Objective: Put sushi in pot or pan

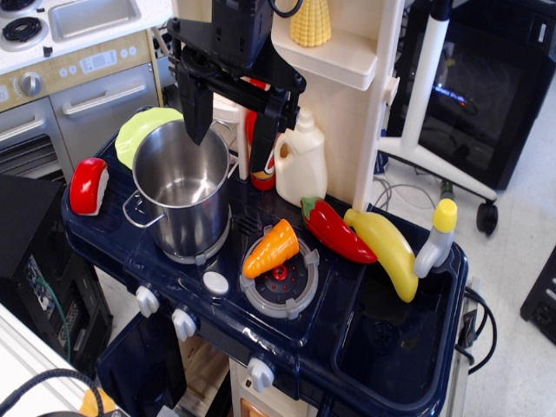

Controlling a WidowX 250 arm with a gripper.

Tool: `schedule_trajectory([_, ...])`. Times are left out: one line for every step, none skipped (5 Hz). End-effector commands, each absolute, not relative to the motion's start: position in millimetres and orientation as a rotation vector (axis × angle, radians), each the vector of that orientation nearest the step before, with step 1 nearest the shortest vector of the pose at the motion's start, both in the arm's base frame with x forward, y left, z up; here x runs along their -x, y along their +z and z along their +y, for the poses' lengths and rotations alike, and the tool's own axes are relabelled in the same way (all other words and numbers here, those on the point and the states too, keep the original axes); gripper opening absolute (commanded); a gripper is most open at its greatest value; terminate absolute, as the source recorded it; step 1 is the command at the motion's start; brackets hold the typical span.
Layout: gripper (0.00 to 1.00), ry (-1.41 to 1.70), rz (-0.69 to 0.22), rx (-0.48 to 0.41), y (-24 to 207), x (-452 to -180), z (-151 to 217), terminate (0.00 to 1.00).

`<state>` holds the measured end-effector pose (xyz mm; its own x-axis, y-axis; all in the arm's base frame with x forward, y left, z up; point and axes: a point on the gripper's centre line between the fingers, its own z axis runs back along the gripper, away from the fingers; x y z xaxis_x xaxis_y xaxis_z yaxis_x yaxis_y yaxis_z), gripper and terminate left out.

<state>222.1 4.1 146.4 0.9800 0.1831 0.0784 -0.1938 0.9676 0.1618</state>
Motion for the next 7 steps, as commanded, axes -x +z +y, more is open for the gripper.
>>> schedule_trajectory([1.0,0.191,-0.063,-0.17,146,-222,4,0.0])
schedule_trajectory([1.0,0.245,-0.066,-0.217,148,-227,36,0.0])
schedule_trajectory([1.0,0.261,-0.098,-0.242,138,-227,72,0.0])
schedule_trajectory([1.0,0.283,-0.116,-0.24,135,-219,102,0.0])
schedule_trajectory([1.0,0.271,-0.139,-0.339,132,-221,126,0.0])
schedule_trajectory([1.0,0.333,-0.172,-0.313,139,-207,154,0.0])
schedule_trajectory([1.0,0.335,-0.192,-0.314,116,-192,173,0.0])
